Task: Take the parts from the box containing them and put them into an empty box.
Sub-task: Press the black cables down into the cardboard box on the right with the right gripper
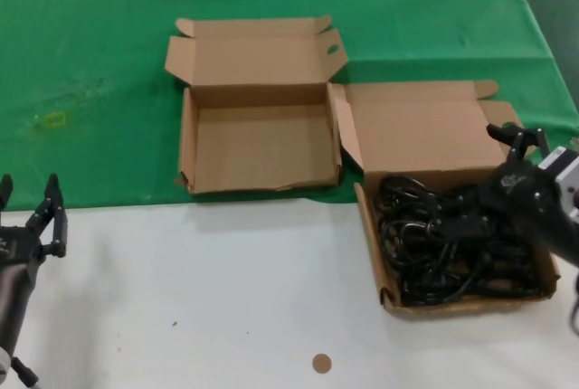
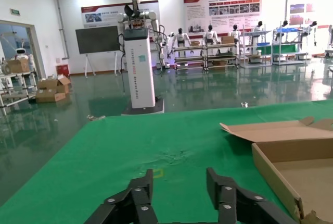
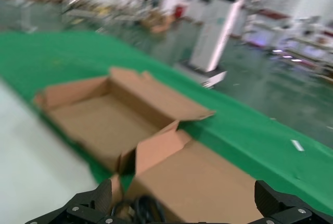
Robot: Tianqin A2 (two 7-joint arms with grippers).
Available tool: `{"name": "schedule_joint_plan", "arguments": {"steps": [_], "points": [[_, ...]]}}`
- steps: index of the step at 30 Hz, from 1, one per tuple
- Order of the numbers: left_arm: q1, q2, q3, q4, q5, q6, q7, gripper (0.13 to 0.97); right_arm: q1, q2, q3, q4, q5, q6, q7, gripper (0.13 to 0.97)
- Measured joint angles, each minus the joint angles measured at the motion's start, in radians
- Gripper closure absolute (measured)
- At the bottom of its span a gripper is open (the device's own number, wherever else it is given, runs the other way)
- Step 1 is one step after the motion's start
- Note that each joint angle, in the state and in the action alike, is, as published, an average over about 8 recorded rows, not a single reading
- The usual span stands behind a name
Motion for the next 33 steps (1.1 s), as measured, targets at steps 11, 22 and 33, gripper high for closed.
{"name": "schedule_joint_plan", "arguments": {"steps": [11,22,33], "points": [[0.0,0.0,0.0,0.0,0.0,0.0,0.0,0.779,0.159,0.15,-0.035,-0.104,-0.262,-0.412,0.096,0.129],[0.0,0.0,0.0,0.0,0.0,0.0,0.0,0.916,0.322,0.076,0.013,-0.253,-0.45,-0.787,0.014,0.129],[0.0,0.0,0.0,0.0,0.0,0.0,0.0,0.952,0.423,-0.042,0.031,-0.356,-0.573,-0.982,-0.04,0.16]]}}
